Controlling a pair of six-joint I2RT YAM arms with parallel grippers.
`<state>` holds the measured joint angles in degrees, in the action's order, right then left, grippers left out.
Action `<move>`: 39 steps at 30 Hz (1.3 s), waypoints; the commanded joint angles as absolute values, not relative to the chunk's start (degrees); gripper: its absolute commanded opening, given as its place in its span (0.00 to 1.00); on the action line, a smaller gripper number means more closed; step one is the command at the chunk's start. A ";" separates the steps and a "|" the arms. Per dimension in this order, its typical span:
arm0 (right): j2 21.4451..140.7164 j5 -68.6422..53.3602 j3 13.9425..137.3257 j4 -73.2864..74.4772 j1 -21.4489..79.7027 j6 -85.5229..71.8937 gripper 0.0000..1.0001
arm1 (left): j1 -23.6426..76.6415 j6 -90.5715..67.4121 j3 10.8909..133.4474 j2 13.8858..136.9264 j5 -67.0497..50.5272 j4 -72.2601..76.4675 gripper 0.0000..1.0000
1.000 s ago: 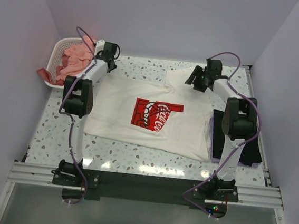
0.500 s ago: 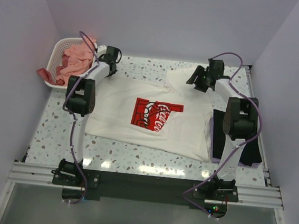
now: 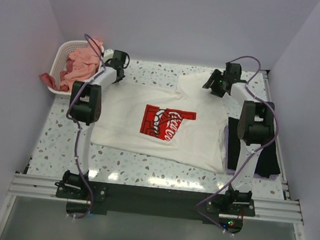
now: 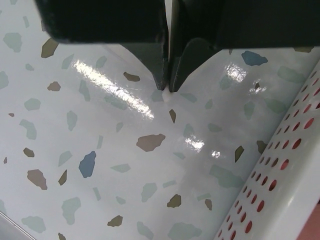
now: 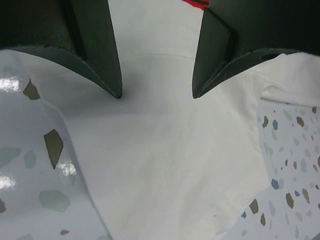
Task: Fold and stack the t-shirts
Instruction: Fold the tshirt
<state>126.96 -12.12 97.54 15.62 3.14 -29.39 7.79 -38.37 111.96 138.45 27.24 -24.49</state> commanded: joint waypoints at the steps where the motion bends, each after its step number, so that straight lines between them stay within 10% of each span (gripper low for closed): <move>1: 128.31 -8.53 102.65 14.59 2.90 -28.83 0.62 | 6.68 -38.50 110.04 135.44 27.78 -24.70 0.00; 39: 148.19 12.20 130.25 22.94 7.20 -26.99 0.44 | 5.98 -36.65 107.05 134.21 22.94 -19.69 0.00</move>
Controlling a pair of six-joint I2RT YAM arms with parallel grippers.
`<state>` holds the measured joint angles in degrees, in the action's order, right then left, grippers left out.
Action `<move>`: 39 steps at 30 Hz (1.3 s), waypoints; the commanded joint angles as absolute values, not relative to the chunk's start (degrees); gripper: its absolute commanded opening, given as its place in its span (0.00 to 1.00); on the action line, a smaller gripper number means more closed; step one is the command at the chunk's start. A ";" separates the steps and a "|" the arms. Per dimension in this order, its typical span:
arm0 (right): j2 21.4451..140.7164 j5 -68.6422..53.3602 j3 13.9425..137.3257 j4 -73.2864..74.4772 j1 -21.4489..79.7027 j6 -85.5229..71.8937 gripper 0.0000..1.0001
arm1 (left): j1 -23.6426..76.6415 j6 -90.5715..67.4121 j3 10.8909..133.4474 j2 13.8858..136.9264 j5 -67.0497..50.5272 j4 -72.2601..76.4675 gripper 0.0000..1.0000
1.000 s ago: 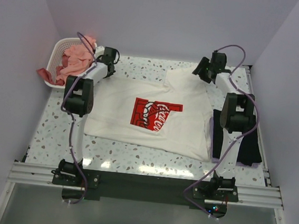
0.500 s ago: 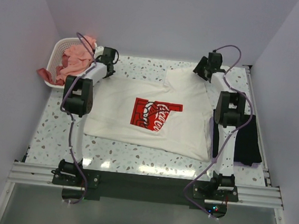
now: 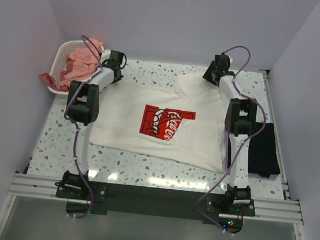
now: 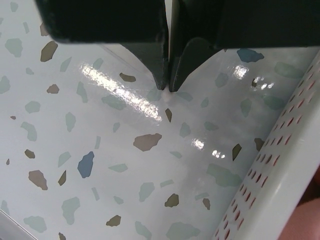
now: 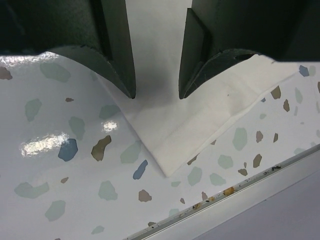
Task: Fold and stack the t-shirts
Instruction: Fold the tshirt
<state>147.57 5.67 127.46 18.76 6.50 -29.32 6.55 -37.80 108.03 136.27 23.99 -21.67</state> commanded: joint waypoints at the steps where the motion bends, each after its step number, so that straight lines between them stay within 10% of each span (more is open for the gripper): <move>1: 147.92 12.74 129.64 22.94 7.29 -26.46 0.44 | 5.89 -36.65 106.88 134.21 22.77 -19.51 0.00; 33: 152.58 18.11 136.32 21.45 9.84 -11.42 0.49 | 4.13 -36.91 105.20 135.70 19.95 -17.31 0.00; 39: 152.14 16.35 134.13 20.92 9.84 -12.57 0.36 | 4.04 -37.00 105.03 135.62 19.95 -17.23 0.00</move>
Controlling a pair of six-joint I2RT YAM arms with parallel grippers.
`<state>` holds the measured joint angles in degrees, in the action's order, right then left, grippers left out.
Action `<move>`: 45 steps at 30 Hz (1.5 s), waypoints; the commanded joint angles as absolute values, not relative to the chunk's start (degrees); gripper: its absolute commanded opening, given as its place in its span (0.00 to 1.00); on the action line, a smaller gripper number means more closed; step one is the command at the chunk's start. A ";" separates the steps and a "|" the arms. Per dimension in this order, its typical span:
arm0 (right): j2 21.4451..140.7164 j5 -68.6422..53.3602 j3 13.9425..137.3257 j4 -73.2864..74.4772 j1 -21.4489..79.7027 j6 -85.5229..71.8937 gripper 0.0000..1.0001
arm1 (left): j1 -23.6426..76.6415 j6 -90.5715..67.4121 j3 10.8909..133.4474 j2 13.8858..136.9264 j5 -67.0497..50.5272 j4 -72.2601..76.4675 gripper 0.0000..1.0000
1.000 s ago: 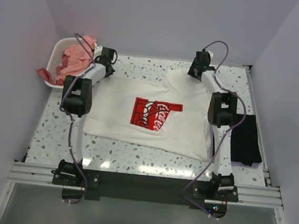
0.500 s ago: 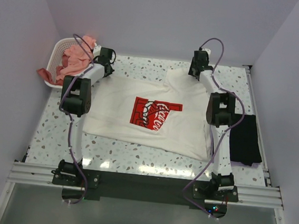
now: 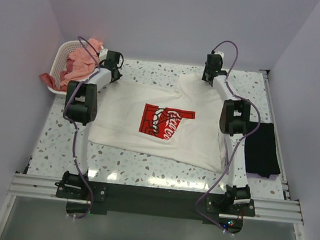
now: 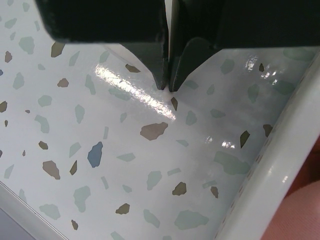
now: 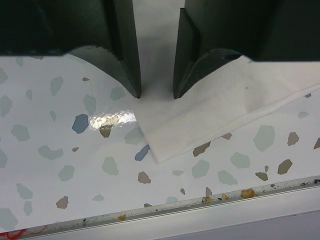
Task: Fold and stack the t-shirts
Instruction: Fold the tshirt
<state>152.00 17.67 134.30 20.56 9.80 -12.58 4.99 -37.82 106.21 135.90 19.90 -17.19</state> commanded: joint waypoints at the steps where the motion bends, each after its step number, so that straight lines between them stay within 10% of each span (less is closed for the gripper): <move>1: 151.88 16.17 133.77 20.57 9.84 -12.83 0.32 | 4.04 -37.00 105.03 135.53 19.95 -17.23 0.00; 12: 147.49 16.00 132.98 19.51 9.41 -13.97 0.00 | 3.52 -37.53 105.03 134.74 19.42 -17.05 0.00; 45: 132.28 14.94 124.64 16.35 7.21 -15.38 0.00 | -1.67 -39.37 103.72 128.15 12.92 -13.98 0.00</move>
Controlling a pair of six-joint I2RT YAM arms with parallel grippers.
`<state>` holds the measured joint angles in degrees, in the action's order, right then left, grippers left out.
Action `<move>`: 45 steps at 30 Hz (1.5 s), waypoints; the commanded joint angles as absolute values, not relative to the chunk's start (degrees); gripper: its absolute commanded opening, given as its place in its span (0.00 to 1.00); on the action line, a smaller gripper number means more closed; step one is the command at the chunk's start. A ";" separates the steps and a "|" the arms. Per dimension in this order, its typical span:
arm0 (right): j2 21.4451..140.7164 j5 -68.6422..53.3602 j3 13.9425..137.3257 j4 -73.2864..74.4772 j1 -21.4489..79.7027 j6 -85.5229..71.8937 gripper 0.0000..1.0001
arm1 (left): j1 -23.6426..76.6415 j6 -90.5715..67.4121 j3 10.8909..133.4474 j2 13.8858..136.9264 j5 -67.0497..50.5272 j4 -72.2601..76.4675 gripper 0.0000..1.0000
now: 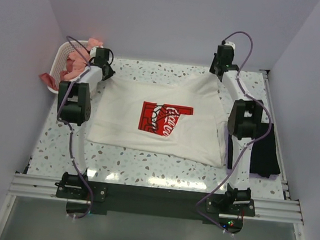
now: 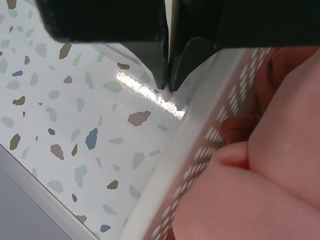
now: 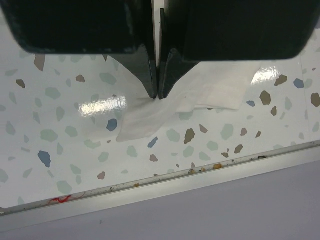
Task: Fold and stack the t-shirts
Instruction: Fold the tshirt
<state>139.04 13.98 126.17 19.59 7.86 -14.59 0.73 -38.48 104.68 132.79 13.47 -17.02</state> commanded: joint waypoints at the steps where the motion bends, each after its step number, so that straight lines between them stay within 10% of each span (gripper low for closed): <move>1: 132.01 14.94 123.50 16.35 7.12 -15.47 0.00 | -1.93 -39.46 103.54 127.88 12.57 -13.63 0.00; 21: 124.72 12.83 118.04 20.29 6.86 -18.63 0.00 | -4.04 -37.18 103.28 126.56 7.56 -13.10 0.00; 45: 92.65 6.24 71.83 18.19 7.12 -29.53 0.00 | -5.10 -35.68 83.41 111.19 5.36 -10.28 0.00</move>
